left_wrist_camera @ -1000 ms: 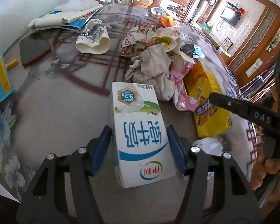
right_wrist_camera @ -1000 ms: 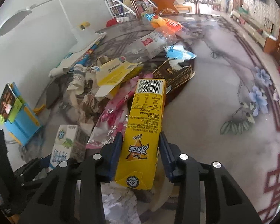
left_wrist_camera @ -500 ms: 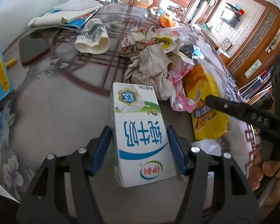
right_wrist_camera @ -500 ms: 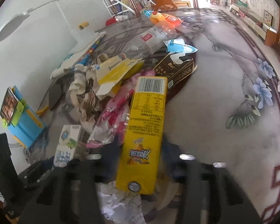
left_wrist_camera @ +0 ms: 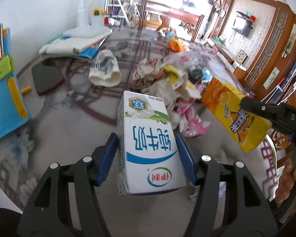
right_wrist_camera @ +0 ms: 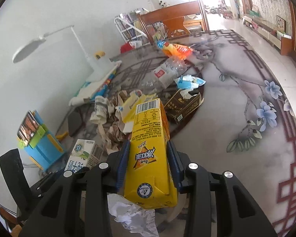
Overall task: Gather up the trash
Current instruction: 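Carry the yellow juice box to the red bin and open the right gripper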
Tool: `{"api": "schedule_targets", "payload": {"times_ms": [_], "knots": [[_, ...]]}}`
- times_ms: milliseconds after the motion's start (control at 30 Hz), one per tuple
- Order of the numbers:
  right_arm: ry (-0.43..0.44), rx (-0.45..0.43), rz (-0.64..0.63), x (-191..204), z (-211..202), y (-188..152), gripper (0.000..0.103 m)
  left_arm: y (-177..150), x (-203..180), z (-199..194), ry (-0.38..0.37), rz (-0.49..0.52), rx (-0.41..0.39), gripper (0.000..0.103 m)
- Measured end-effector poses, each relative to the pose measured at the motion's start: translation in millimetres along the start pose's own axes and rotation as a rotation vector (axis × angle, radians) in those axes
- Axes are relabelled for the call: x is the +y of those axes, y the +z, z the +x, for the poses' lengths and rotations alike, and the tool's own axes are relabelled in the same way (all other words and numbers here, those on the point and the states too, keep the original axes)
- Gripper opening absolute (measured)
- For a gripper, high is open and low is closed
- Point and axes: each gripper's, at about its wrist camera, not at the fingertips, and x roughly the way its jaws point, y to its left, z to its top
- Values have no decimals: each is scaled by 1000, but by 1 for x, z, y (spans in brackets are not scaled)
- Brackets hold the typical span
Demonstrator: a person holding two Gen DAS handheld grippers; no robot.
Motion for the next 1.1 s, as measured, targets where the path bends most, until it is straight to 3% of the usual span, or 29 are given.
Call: {"api": "schedule_targets", "payload": {"times_ms": [367, 733, 1100], "knots": [[-15, -116, 24, -25, -46, 3, 36, 12, -59, -28, -70, 71, -62, 58], [-66, -188, 71, -69, -96, -13, 36, 7, -109, -27, -137, 134, -43, 59], [-79, -223, 133, -97, -118, -20, 36, 5, -153, -21, -209, 185, -18, 59]]}}
